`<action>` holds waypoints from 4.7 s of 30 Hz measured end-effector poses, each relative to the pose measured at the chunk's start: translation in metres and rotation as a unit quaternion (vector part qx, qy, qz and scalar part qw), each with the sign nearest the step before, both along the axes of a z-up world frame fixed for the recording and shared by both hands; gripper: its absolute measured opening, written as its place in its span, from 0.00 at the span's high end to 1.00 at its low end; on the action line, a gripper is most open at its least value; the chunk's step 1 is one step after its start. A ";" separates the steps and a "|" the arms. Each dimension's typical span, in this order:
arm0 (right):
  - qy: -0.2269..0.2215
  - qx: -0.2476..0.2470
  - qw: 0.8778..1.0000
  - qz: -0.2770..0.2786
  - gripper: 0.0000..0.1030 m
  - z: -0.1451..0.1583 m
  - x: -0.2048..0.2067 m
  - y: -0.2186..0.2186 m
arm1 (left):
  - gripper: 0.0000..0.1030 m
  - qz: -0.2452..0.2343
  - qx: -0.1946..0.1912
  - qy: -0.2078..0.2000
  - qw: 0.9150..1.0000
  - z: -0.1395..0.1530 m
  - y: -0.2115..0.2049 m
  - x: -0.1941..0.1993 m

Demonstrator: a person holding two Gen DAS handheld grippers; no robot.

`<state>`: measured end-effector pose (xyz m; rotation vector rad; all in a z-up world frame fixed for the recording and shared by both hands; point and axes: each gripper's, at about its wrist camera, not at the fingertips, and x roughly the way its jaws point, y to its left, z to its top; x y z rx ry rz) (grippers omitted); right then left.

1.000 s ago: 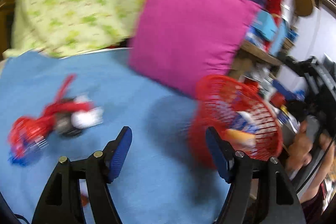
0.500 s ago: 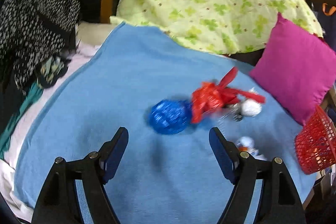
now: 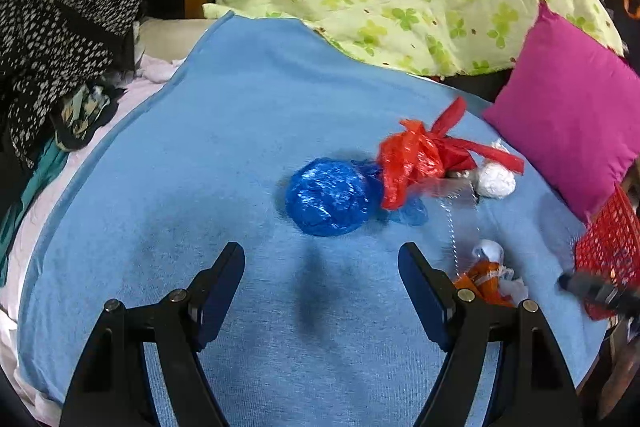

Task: Collect trash
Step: 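Grasp the orange wrapper with the right gripper while the left gripper grasps the clear container, then carry the orange wrapper and clear container to the red wastebasket and release both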

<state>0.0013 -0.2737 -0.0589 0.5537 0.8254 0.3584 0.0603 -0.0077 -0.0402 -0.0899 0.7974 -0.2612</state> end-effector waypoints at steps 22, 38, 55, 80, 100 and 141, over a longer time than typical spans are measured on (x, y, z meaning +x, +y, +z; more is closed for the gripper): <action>0.041 -0.057 0.997 -0.041 0.71 -0.033 0.018 0.001 | 0.22 -0.052 -0.034 -0.018 0.998 0.007 -0.025 -0.004; -0.024 -0.024 0.992 -0.119 0.72 0.011 -0.013 -0.052 | 0.18 0.006 -0.037 0.022 0.999 -0.027 -0.094 0.020; 0.056 0.015 0.995 -0.082 0.23 -0.014 -0.007 -0.059 | 0.47 -0.029 -0.043 0.014 0.999 -0.015 -0.072 0.003; 0.024 -0.031 0.994 -0.100 0.68 -0.005 -0.007 -0.041 | 0.50 -0.090 -0.034 0.003 0.995 -0.008 -0.046 -0.020; -0.048 -0.038 0.990 -0.131 0.68 0.026 -0.029 -0.056 | 0.53 -0.081 -0.013 0.037 0.996 -0.029 -0.048 -0.020; -0.238 0.041 0.875 -0.419 0.67 0.081 -0.213 -0.262 | 0.52 -0.322 0.004 -0.190 0.928 0.138 -0.308 -0.160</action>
